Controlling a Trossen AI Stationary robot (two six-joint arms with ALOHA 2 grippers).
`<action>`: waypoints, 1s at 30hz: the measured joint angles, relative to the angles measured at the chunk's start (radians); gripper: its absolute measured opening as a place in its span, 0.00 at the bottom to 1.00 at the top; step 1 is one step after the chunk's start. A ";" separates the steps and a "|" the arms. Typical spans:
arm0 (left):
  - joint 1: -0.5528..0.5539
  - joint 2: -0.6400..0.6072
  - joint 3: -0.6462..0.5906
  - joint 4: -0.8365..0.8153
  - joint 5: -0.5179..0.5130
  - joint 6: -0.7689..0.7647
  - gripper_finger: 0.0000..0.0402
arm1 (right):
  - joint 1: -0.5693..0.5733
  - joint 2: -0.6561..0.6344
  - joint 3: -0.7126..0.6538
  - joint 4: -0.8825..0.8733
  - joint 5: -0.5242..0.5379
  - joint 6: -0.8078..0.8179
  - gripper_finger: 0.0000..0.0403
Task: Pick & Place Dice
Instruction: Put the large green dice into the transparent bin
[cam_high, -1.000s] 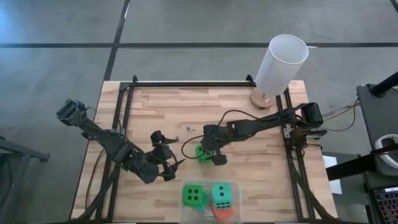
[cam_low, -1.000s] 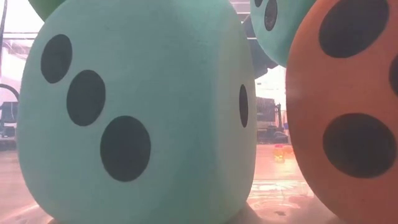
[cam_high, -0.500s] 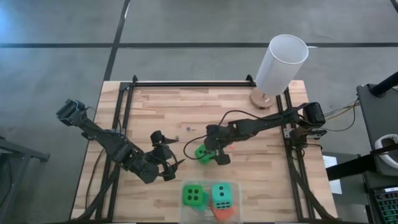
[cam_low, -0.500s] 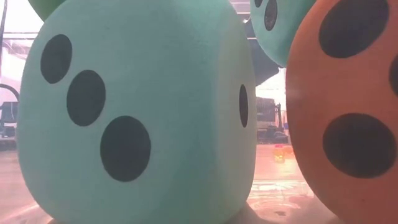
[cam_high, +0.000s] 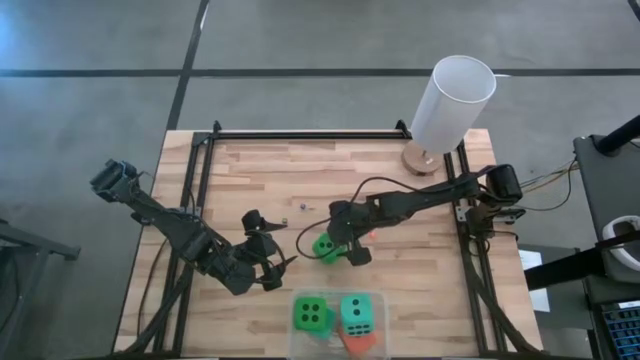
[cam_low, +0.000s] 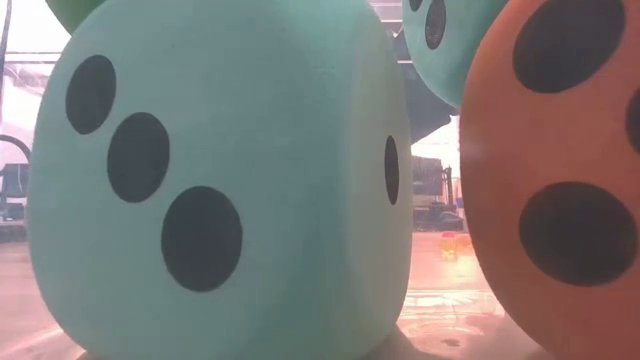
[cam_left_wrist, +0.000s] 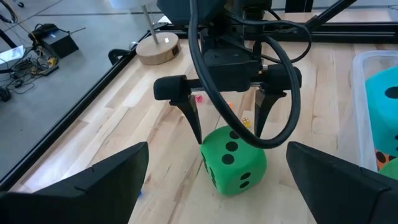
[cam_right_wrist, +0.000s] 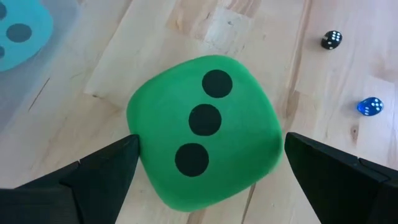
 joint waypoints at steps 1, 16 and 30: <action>0.000 0.000 0.000 0.000 0.000 0.000 0.96 | 0.000 0.001 0.000 0.000 0.000 -0.001 0.99; 0.000 0.000 0.000 0.000 0.000 0.000 0.96 | -0.001 0.004 -0.003 -0.004 0.019 -0.022 0.99; 0.000 0.000 0.000 0.000 0.000 0.000 0.96 | 0.000 -0.008 0.012 0.004 0.013 -0.018 0.99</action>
